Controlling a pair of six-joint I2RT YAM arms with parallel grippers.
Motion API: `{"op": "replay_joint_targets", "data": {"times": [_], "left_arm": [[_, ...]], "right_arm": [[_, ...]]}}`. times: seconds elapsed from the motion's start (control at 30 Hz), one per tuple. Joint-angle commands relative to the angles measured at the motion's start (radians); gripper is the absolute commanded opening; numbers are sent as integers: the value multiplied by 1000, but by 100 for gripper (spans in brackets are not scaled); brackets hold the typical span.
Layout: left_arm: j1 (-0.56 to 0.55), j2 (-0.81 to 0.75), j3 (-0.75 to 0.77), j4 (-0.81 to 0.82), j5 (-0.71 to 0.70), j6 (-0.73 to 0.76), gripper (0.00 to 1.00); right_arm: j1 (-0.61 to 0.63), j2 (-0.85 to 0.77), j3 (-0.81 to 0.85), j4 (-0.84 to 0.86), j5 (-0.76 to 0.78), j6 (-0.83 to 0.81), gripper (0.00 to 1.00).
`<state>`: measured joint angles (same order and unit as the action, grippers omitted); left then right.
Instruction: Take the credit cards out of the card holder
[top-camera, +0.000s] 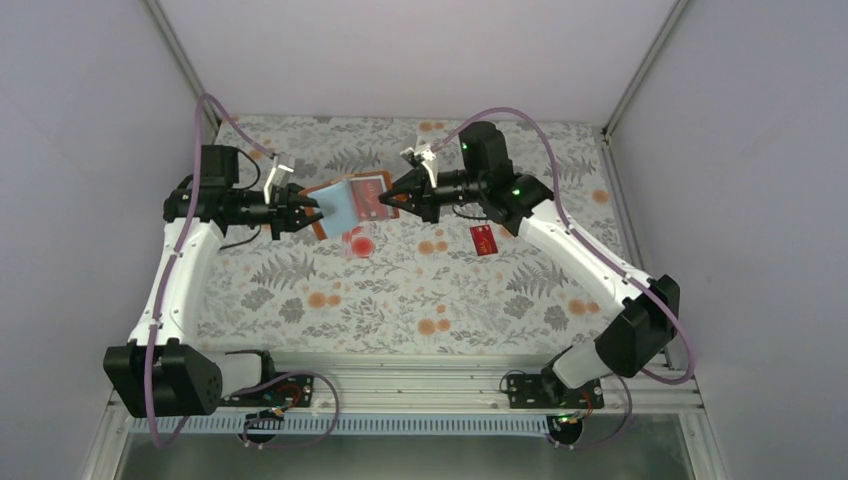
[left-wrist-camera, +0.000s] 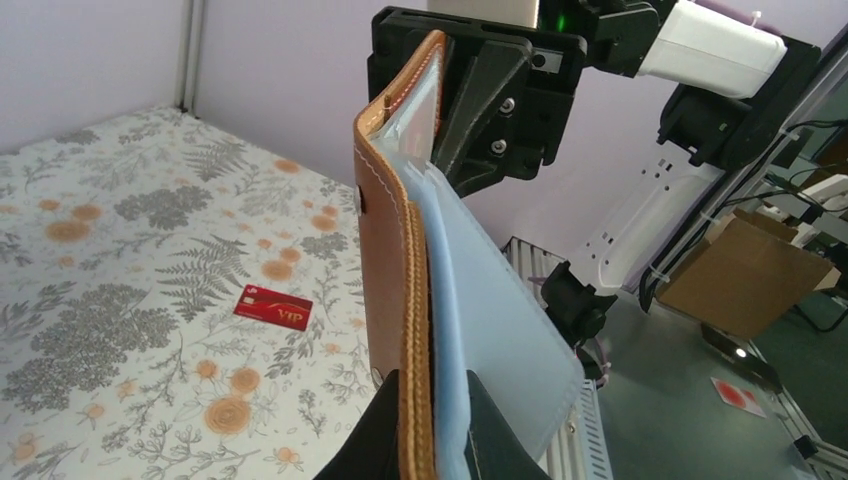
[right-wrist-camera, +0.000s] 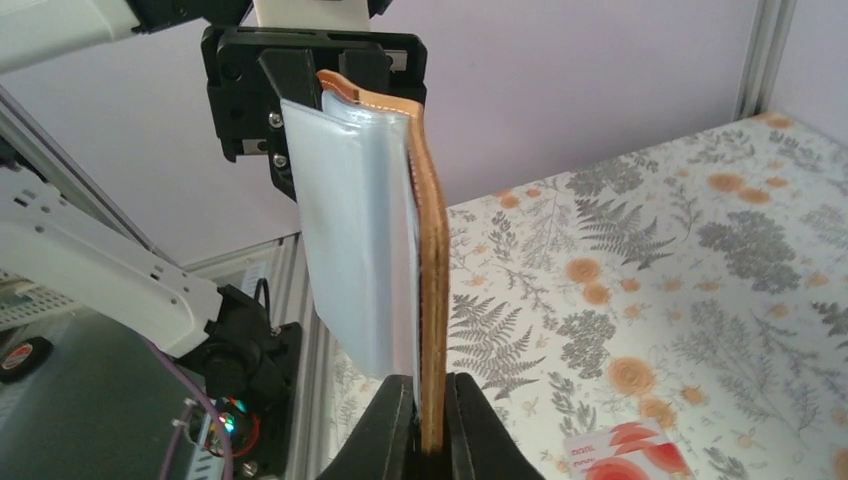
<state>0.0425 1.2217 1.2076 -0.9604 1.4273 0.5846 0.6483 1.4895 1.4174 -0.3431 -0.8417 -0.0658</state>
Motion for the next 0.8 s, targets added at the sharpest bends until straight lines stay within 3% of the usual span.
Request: {"op": "replay_joint_targets", "data": {"times": [0.0, 0.03, 0.07, 0.3, 0.53, 0.63, 0.77], "left_arm": [[-3, -14, 18, 13, 48, 24, 3], [-3, -15, 16, 28, 40, 5, 6], [-3, -15, 9, 46, 28, -19, 17], [-3, -16, -13, 96, -29, -59, 98], [-4, -16, 22, -24, 44, 103, 100], [-3, -19, 24, -18, 42, 98, 100], [-3, -21, -17, 143, -80, -91, 100]], "right_arm": [[28, 27, 26, 50, -27, 26, 4], [36, 35, 33, 49, -34, 22, 4], [44, 38, 42, 45, -39, 18, 4], [57, 18, 62, 56, 41, 63, 4], [52, 26, 119, 3, 292, 161, 4], [55, 54, 153, -21, 223, 145, 4], [95, 70, 163, -17, 87, 81, 4]]}}
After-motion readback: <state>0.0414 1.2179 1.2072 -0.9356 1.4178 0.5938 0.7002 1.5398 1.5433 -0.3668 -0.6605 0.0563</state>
